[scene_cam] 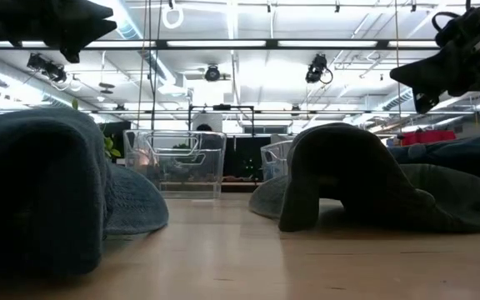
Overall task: Pick & Place hat
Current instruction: Put the top blue cap into the right transparent bin
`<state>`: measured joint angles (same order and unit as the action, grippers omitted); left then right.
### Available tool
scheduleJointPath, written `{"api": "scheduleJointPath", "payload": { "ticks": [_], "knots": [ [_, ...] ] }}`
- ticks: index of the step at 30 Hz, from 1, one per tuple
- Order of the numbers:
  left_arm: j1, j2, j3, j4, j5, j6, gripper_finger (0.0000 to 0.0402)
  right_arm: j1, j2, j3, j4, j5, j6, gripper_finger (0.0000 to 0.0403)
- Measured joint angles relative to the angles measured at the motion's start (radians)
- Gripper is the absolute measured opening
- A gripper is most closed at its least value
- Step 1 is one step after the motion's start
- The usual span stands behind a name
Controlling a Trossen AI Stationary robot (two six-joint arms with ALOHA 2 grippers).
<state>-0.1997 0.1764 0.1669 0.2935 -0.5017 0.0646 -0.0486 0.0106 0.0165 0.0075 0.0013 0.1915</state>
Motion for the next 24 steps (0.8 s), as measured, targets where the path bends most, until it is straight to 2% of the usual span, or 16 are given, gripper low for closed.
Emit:
{"api": "scheduleJointPath", "payload": {
  "ticks": [6,12,19,24],
  "knots": [
    [0.0,0.0,0.0,0.0,-0.019,-0.001,0.0154,-0.003,0.0,0.0,0.008,0.047,-0.062,0.0018],
    [0.0,0.0,0.0,0.001,-0.034,-0.002,0.0154,-0.003,0.0,0.0,0.008,0.047,-0.013,0.0018],
    [0.0,0.0,0.0,0.001,-0.041,-0.003,0.0154,-0.003,0.0,0.0,0.011,0.051,-0.042,0.0018],
    [0.0,0.0,0.0,0.002,-0.04,-0.003,0.0154,-0.003,0.0,0.004,0.012,0.087,-0.009,0.0023]
  ]
}}
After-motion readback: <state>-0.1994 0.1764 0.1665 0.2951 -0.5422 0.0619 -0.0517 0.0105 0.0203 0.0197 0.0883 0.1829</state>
